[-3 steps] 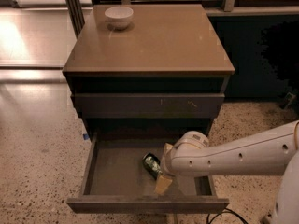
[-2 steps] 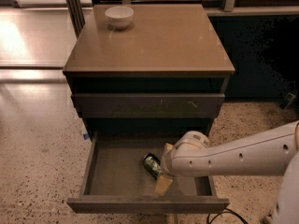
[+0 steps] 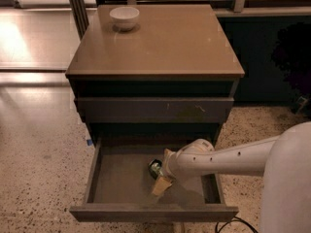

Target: Pick green can from middle drawer and place on counter

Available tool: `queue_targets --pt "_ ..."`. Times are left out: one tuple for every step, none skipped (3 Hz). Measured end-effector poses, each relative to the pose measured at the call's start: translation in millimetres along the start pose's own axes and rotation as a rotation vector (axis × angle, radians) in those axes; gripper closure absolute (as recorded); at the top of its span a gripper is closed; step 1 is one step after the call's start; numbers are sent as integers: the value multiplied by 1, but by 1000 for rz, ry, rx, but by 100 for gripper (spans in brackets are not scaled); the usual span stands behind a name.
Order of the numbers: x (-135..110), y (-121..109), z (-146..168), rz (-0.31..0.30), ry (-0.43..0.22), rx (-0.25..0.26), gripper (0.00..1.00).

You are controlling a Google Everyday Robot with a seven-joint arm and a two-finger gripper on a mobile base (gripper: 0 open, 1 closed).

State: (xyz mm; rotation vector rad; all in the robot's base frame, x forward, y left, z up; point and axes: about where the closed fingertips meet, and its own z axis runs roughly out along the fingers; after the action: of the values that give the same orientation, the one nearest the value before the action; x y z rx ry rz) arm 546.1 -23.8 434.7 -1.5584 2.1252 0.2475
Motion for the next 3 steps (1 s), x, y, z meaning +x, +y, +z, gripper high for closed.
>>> queue_targets --pt "-1 -17 30 23 -73 -20 0" --pt "-1 -17 30 24 -72 -20 0" --pt "2 -17 48 27 -70 -31 0"
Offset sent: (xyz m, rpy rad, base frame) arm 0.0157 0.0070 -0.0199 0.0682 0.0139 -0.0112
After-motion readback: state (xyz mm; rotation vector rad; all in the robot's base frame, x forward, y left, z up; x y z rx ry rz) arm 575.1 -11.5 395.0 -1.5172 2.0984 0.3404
